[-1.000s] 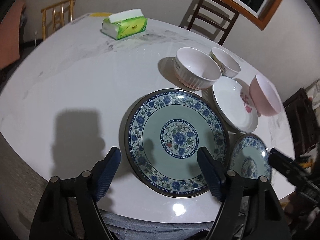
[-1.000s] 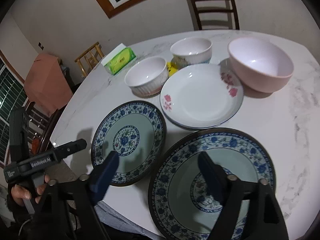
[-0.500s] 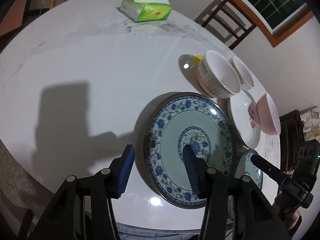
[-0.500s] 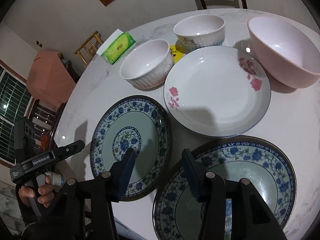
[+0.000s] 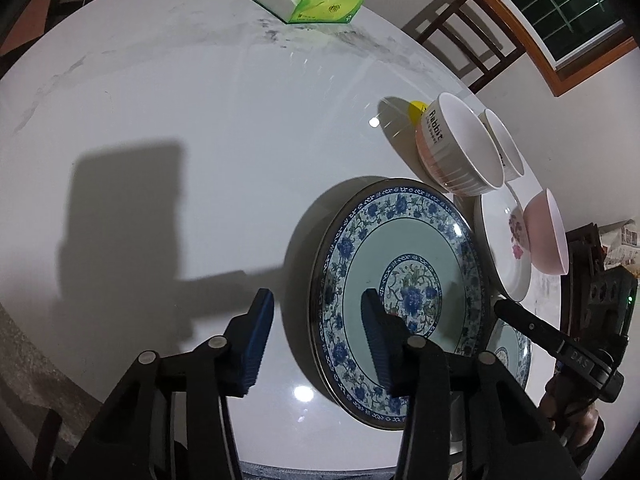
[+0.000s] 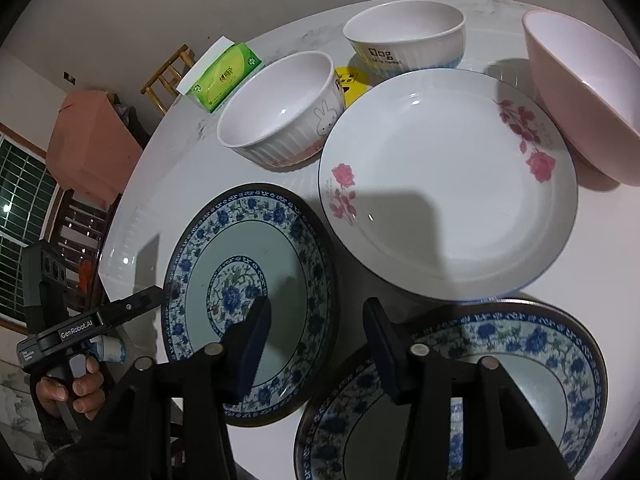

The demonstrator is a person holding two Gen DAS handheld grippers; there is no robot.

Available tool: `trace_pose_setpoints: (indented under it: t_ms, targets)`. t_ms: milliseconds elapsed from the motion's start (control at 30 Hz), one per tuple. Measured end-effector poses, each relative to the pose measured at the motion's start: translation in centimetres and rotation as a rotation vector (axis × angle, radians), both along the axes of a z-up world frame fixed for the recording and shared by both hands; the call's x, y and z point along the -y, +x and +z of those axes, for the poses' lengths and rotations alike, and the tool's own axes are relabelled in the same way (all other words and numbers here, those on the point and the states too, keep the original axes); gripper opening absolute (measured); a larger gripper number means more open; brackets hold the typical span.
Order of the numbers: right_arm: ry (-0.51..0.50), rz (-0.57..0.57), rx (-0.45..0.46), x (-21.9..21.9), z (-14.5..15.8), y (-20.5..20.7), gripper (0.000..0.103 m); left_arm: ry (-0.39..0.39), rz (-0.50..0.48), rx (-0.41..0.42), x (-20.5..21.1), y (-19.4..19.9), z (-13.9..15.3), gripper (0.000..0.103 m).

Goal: Organize plates and bowls

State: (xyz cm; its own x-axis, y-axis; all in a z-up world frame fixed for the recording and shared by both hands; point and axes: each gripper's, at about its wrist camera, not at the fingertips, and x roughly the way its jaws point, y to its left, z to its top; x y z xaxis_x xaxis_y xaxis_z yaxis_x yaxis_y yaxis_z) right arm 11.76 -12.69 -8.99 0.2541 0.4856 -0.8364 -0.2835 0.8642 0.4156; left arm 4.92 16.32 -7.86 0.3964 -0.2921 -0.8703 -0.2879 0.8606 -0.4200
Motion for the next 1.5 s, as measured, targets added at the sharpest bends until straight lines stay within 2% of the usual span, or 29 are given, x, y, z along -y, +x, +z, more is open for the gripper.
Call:
trace_pose_setpoints:
  t_ms: [133, 300, 367, 433, 500, 567, 800, 1167, 1500]
  targets:
    - [-0.009, 0.002, -0.012, -0.4, -0.7, 0.8, 0.041, -0.007, -0.011, -0.005, 0.0, 0.2, -0.5, 0.032]
    - [-0.012, 0.007, -0.023, -0.7, -1.3, 1.1, 0.028, -0.014, -0.021, -0.009, -0.2, 0.4, -0.8, 0.028]
    - [-0.012, 0.006, -0.029, -0.9, -1.5, 1.3, 0.025, -0.017, -0.03, -0.013, -0.2, 0.5, -1.0, 0.025]
    - [-0.011, 0.004, -0.037, -1.0, -1.6, 1.3, 0.021, -0.03, -0.047, -0.013, -0.1, 0.6, -1.2, 0.016]
    - [-0.017, 0.008, -0.041, -1.3, -1.8, 1.4, 0.016, -0.031, -0.053, -0.018, 0.0, 0.7, -1.4, 0.015]
    - [-0.027, 0.008, -0.033, -1.5, -1.8, 1.2, 0.016, -0.032, -0.064, -0.016, 0.1, 0.8, -1.5, 0.011]
    - [-0.05, 0.002, -0.016, -2.2, -1.4, 0.2, 0.016, 0.019, -0.085, -0.007, 0.1, 0.7, -1.2, 0.013]
    - [-0.013, -0.009, -0.005, -4.1, -0.6, -1.6, 0.016, 0.071, -0.076, 0.043, -1.8, -0.5, 0.8, 0.013]
    - [0.002, -0.019, -0.01, -4.7, -1.4, -3.5, 0.016, 0.105, -0.056, 0.038, -3.0, -1.2, 0.3, 0.013]
